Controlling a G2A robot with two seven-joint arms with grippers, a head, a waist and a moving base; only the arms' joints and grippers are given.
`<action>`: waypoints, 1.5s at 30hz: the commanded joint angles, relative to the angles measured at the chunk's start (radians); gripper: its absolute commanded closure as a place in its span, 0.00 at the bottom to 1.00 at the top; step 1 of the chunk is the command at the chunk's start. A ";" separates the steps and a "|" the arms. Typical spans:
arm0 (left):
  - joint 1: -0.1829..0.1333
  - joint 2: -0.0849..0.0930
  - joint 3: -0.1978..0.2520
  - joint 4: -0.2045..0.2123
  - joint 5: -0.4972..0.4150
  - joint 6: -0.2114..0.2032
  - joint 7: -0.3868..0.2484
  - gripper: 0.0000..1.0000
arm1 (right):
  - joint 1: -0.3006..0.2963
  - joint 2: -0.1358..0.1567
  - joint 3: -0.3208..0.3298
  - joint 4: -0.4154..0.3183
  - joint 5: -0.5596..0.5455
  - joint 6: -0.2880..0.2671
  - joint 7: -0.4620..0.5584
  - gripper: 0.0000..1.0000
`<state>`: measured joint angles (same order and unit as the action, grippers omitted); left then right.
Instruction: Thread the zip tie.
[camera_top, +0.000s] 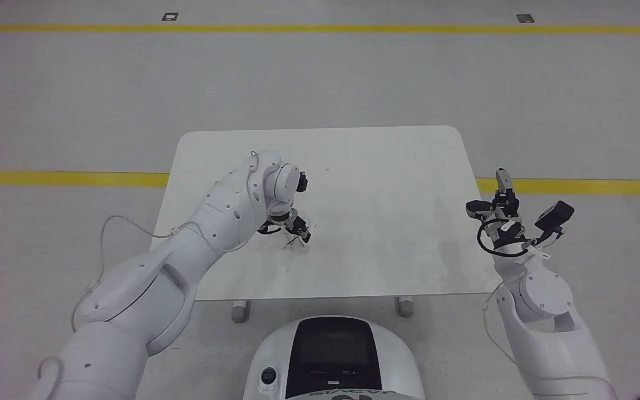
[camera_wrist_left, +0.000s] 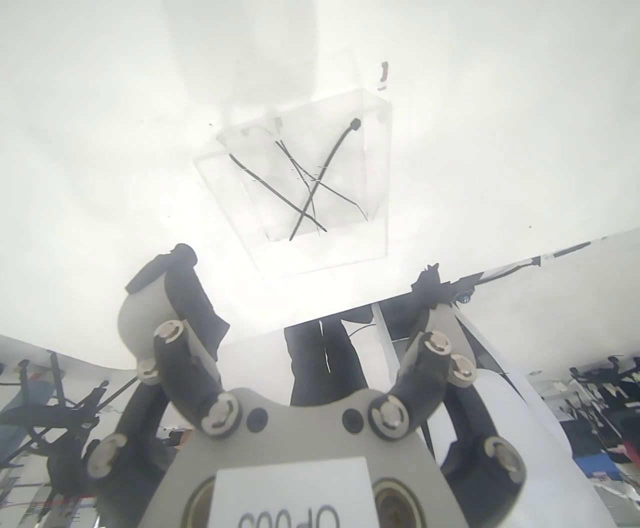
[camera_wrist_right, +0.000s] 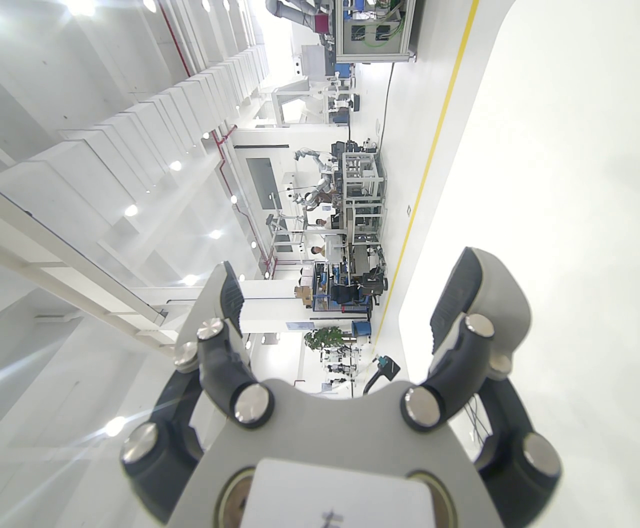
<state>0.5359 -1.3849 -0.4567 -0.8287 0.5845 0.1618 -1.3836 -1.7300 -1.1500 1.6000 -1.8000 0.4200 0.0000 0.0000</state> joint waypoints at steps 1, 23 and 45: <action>0.000 0.000 0.000 0.000 -0.001 -0.002 0.000 0.00 | 0.000 0.000 0.000 0.000 0.000 0.000 0.000 0.00; 0.017 0.039 -0.029 -0.086 -0.007 0.045 -0.006 0.64 | 0.000 0.000 0.000 0.000 0.000 0.000 0.000 0.00; 0.005 -0.004 0.021 -0.025 -0.027 0.001 0.069 0.66 | 0.000 0.000 0.000 0.000 0.000 0.000 0.000 0.00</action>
<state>0.5434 -1.3852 -0.4387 -0.8593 0.5594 0.1629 -1.3170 -1.7300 -1.1500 1.6000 -1.8000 0.4200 0.0000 0.0000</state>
